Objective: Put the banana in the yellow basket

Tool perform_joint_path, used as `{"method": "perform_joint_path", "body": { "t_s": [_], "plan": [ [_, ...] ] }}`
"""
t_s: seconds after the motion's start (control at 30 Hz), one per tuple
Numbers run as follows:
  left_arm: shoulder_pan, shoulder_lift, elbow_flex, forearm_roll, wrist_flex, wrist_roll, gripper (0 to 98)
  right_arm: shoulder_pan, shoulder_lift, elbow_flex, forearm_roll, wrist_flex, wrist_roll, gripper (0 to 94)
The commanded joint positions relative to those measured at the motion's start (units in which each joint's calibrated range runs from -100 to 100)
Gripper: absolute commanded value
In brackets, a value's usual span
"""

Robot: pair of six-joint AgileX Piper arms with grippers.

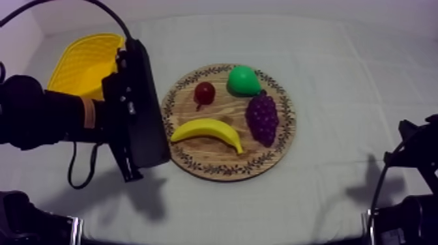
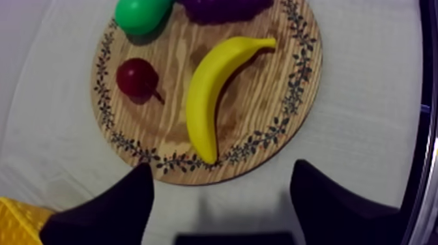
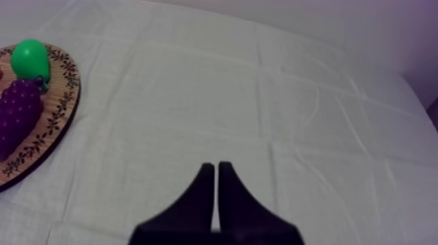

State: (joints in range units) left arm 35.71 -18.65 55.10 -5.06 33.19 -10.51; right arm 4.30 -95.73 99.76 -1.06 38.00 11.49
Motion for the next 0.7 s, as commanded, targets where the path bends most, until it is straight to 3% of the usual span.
{"method": "perform_joint_path", "body": {
  "t_s": [0.0, 0.2, 0.67],
  "plan": [
    [-0.02, 1.53, -0.40, -0.14, -0.18, 0.25, 77.4, -0.01, -0.02, 0.02, 0.01, -0.02, 0.01, 0.3],
    [-0.10, 8.29, -4.34, -0.80, 0.08, 0.98, 76.6, -0.01, -0.02, 0.02, 0.01, -0.02, 0.01, 0.3],
    [-0.60, 27.65, -20.21, -1.75, 7.40, 0.40, 76.0, -0.01, -0.02, 0.02, 0.01, -0.02, 0.01, 0.3]
  ]
}}
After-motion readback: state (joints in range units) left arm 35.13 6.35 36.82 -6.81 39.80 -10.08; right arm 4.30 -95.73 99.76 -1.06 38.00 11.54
